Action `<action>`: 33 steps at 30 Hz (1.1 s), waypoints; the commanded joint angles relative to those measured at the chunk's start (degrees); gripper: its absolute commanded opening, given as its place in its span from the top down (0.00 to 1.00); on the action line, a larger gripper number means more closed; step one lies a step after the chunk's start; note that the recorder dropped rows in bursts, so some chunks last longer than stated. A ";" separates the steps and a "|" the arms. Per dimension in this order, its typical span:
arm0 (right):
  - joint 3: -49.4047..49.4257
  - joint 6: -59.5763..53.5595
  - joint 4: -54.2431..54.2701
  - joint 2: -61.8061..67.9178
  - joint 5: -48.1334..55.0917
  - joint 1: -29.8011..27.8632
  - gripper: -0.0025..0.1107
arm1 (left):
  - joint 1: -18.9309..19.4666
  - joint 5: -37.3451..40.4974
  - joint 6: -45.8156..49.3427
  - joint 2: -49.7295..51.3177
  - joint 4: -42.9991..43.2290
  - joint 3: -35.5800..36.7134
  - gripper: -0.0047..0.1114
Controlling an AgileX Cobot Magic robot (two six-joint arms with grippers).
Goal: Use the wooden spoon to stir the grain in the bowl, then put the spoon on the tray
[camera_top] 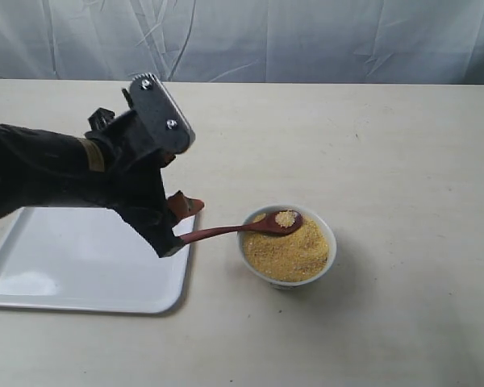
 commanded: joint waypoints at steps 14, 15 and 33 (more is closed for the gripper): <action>0.30 -0.23 -0.19 -0.29 -0.61 -0.34 0.98 | 0.20 -8.94 -15.50 -5.40 -25.10 15.34 0.39; 0.30 -0.23 -0.19 -0.29 -0.61 -0.34 0.98 | 0.20 -11.34 -15.50 -5.40 -28.76 16.84 0.39; 0.30 -0.23 -0.19 -0.29 -0.79 -0.34 0.98 | -11.72 -28.14 -33.63 -5.40 -46.39 20.41 0.30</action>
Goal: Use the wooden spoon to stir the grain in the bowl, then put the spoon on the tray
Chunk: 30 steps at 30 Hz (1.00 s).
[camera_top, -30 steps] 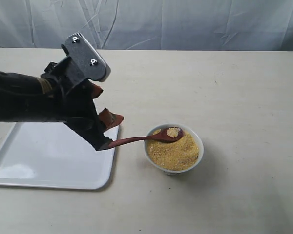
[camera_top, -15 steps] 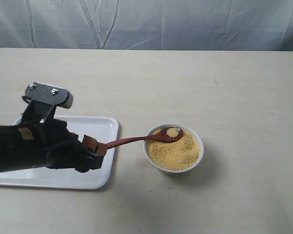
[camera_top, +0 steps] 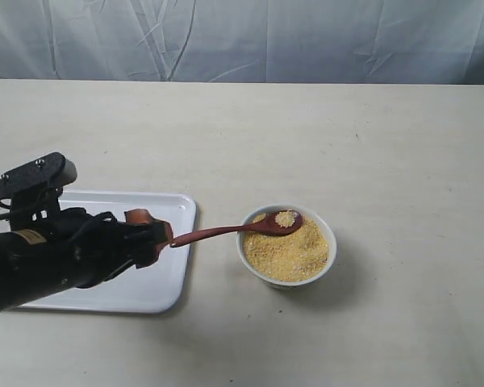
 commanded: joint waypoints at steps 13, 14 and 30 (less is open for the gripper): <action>0.30 -0.06 -0.19 -0.29 -0.79 -0.34 0.98 | -13.53 -15.56 -39.11 6.15 2.94 0.17 0.30; 0.30 -0.06 -0.19 -0.29 -0.79 -0.34 0.98 | -13.66 -15.97 -42.21 7.24 4.12 0.17 0.30; 0.30 -0.06 -0.30 -0.29 -0.57 -0.34 0.98 | -14.08 -27.91 -73.24 20.51 17.16 -1.87 0.30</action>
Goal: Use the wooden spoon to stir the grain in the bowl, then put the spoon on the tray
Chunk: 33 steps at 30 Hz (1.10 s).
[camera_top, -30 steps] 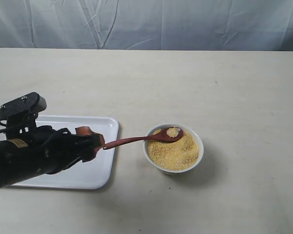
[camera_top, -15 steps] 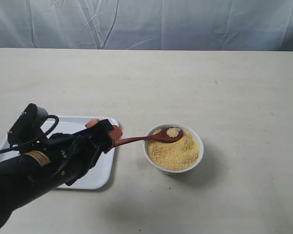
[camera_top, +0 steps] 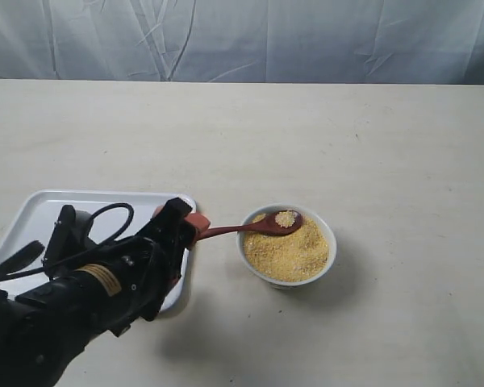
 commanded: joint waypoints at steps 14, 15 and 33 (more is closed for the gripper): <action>0.30 -0.17 -0.30 -0.29 -0.84 -0.34 0.98 | -0.13 -16.19 -6.15 12.49 1.09 -5.15 0.30; 0.30 -0.17 -0.30 -0.29 -0.84 -0.34 0.98 | -0.13 -16.91 -6.15 12.49 1.21 -5.15 0.30; 0.30 -0.06 -0.30 -0.29 -0.71 -0.34 0.98 | -0.13 -15.87 -0.68 12.56 -0.94 -5.15 0.44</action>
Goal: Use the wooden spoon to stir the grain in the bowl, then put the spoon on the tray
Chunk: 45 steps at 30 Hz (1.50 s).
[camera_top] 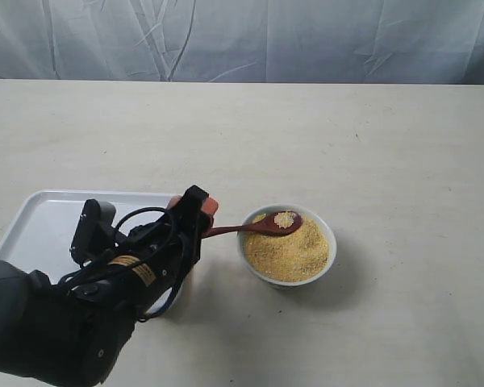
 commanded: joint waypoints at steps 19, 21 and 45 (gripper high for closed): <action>0.30 -0.18 -0.30 -0.29 -0.69 -0.34 0.98 | -0.13 1.83 1.37 -0.04 -0.03 -0.14 0.83; 0.30 -0.18 -0.30 -0.29 -0.69 -0.34 0.98 | -0.13 0.39 1.76 -0.04 0.24 -0.14 0.83; 0.30 -0.19 -0.30 -0.29 -0.82 -0.34 0.98 | -0.13 -4.19 4.73 -0.52 6.05 -0.14 0.96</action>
